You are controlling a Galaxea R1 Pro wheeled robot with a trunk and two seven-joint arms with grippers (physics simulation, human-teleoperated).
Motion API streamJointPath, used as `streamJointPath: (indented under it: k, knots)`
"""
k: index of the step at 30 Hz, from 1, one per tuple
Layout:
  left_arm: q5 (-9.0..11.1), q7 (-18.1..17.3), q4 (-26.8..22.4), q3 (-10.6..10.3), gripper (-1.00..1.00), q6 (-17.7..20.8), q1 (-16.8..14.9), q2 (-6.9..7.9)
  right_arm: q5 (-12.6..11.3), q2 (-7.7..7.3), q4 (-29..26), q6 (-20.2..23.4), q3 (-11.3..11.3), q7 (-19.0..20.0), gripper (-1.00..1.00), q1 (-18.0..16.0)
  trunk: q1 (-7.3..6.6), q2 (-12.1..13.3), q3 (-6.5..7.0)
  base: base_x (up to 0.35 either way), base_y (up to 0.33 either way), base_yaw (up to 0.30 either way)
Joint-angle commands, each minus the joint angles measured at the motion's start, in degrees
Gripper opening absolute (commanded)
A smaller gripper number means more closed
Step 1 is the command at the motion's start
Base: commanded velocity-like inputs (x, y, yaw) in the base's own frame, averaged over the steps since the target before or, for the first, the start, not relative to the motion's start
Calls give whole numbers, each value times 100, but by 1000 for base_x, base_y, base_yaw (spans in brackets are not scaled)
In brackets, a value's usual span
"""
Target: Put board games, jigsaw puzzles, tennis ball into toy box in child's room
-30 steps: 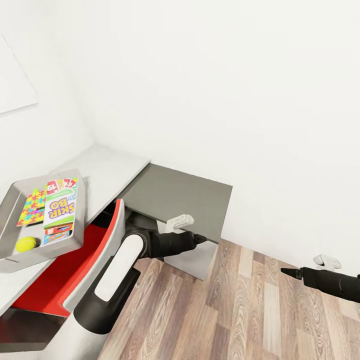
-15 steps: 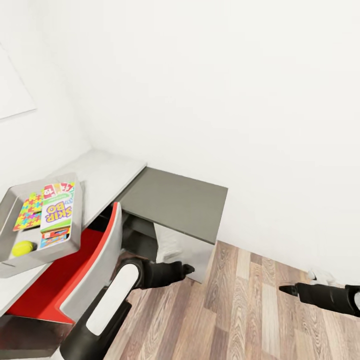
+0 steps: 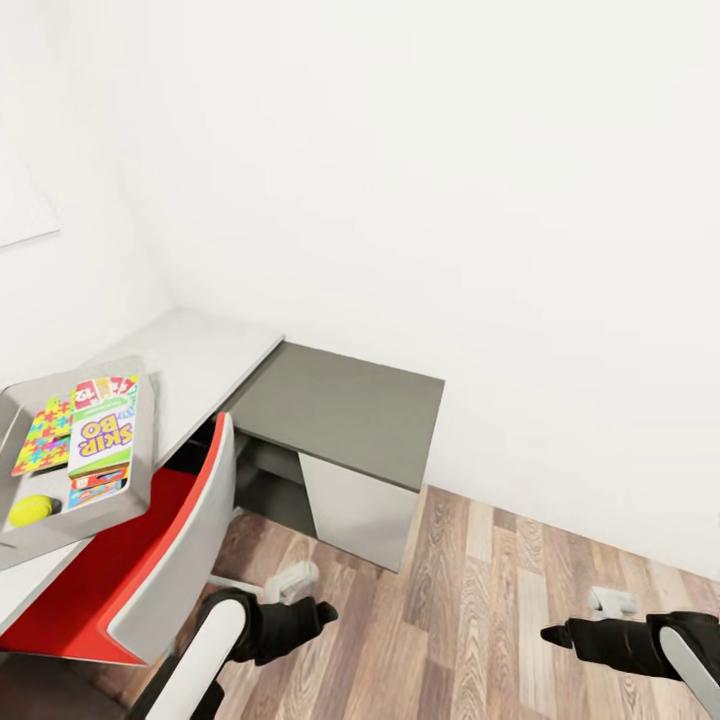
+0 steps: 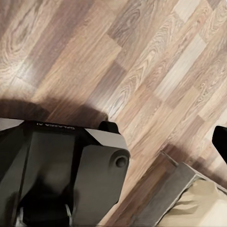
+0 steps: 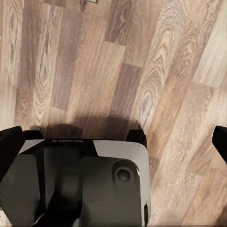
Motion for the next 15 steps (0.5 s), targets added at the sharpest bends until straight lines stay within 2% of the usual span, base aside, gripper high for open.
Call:
streamJointPath:
  k: [1,7,10,11,12,15]
  knots:
    - [32,54,21,3,100,0,3,9,60,13,46,8,25,51,100,-6,2,-7,2,0,0,-100]
    - [-54,37,337,52,100,-4,26,51,73,100,310,-36,87,41,100,-7,2,-7,56,0,0,-102]
    - [-74,31,616,53,100,-8,29,57,79,192,530,-94,103,26,100,-21,2,-7,84,0,0,-103]
    - [-97,11,1103,45,100,-15,8,49,151,326,1055,-139,131,10,100,-48,2,-7,93,0,0,-104]
    - [-97,11,1103,45,100,-15,8,49,151,326,1055,-139,131,10,100,-48,2,-7,102,0,0,-104]
    - [-161,-3,1531,41,100,-53,-33,14,353,438,1464,-155,222,9,100,-60,2,-7,129,0,0,-104]
